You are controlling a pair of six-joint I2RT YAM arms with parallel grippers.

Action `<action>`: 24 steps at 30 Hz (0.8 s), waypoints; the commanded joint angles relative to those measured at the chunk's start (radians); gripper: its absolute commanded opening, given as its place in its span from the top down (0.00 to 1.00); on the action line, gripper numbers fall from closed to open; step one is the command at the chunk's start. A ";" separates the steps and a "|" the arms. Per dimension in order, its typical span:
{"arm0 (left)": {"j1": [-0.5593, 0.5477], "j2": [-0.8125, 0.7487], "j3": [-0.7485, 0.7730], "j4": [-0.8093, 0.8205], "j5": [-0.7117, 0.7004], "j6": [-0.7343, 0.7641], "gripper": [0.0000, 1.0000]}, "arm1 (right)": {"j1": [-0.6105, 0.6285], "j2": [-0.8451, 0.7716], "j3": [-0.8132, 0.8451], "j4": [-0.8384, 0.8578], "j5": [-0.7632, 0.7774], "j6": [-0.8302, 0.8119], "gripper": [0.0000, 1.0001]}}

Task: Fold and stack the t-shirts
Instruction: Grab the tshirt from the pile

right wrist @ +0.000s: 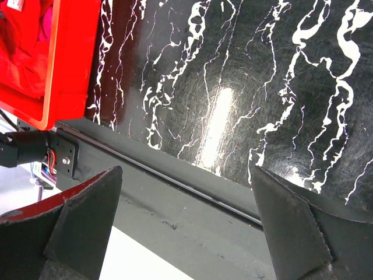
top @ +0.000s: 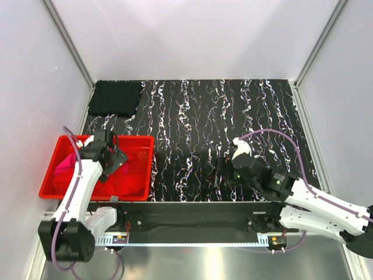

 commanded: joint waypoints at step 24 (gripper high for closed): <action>0.220 -0.065 0.567 0.426 0.672 0.183 1.00 | -0.038 0.127 0.178 -0.141 0.168 -0.083 0.00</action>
